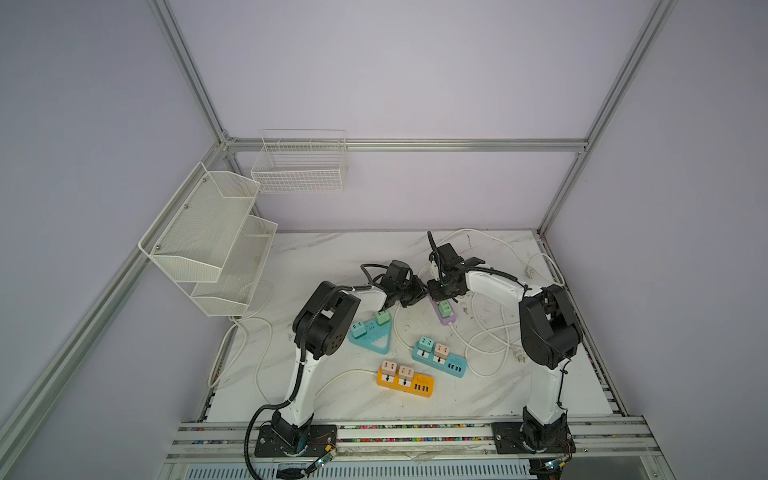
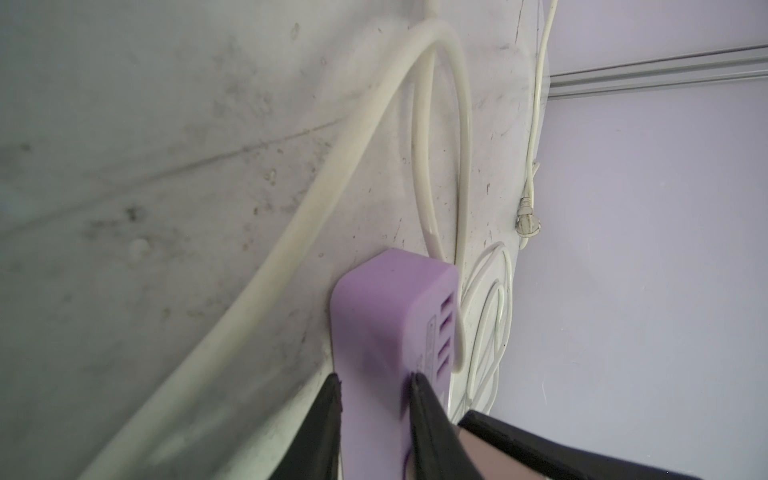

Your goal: Pull the plug off the socket

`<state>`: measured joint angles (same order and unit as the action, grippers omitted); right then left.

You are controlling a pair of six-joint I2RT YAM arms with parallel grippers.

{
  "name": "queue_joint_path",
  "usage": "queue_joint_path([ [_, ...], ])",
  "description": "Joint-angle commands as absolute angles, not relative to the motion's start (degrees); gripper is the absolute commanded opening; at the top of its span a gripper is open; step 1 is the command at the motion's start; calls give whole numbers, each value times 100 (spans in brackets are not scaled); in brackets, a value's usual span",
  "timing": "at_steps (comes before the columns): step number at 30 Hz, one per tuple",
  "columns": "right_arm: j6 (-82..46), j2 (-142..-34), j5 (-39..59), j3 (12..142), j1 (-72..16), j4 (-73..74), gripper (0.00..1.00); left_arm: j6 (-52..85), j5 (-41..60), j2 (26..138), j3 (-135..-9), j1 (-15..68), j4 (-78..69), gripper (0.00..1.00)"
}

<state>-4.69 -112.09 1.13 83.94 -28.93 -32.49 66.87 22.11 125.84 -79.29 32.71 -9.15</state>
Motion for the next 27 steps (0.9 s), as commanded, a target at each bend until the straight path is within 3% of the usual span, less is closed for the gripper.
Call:
queue_joint_path([
  [1, -522, -11193, -215, 8490, -2935, -3337, 31, 6600, 2258, 12758, -8047, 3270, -720, 28],
  [8, -523, -11249, -368, 8468, -2965, -3401, 39, 6646, 2236, 12738, -8129, 3269, -761, 28],
  [27, -432, -11383, -210, 8269, -3003, -3466, 39, 7121, 2305, 12902, -8389, 3261, -1335, 29],
])
